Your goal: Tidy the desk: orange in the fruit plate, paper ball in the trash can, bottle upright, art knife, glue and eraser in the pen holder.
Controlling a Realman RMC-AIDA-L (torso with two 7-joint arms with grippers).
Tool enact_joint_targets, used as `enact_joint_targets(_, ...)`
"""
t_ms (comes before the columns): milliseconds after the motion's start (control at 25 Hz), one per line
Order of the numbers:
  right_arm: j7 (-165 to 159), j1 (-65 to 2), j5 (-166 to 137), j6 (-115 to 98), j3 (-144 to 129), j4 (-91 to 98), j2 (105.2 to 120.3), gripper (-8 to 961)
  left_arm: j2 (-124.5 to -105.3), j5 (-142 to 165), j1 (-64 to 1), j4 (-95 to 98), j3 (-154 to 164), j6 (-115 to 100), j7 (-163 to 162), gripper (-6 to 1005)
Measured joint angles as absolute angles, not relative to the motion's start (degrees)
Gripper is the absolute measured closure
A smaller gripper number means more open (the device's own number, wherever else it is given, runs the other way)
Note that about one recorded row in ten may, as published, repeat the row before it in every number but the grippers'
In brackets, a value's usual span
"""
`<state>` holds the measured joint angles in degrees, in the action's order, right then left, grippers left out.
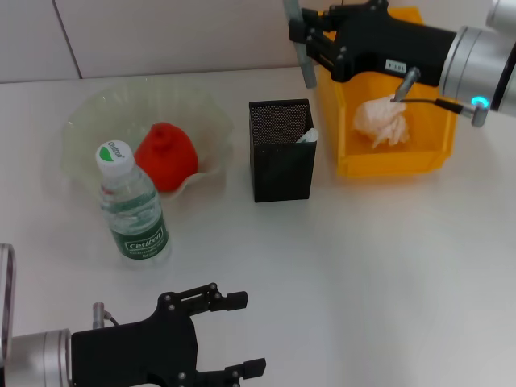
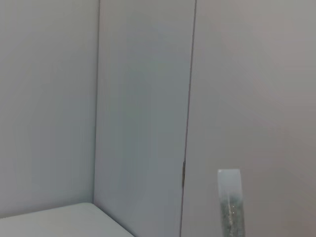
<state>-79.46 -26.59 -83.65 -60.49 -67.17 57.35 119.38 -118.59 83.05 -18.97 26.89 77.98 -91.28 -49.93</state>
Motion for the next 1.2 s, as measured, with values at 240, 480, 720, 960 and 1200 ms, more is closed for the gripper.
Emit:
enact_joint_targets(240, -65.96, -27.75, -71.08, -62.87, -66.75, 44.7, 119.22, 794, -118.59, 83.05, -18.98, 26.83, 77.99, -91.11, -49.93, 212)
enact_joint_targets(480, -64.75, -28.1, -70.22, -63.9, -66.61, 40.99, 119.22, 784, -118.64, 83.05, -18.99, 26.81, 78.02, -90.83, -49.53, 212)
enact_joint_targets(720, -60.39, -29.72, -69.48, -64.3, -66.37, 34.21, 119.36, 773, -118.71, 83.05, -18.98, 26.8, 78.05, -90.83, -48.78, 212)
enact_joint_targets(960, -57.73, -31.07, -68.49, -64.48, -66.33, 31.65, 119.42, 763, -118.74, 82.97, -19.07, 26.8, 78.05, -90.94, -48.34, 212)
enact_joint_targets(1200, -52.12, -33.32, -65.5, -63.69, -66.29, 26.81, 119.4, 753, -118.74, 82.83, -19.06, 26.73, 78.04, -90.94, -48.33, 212)
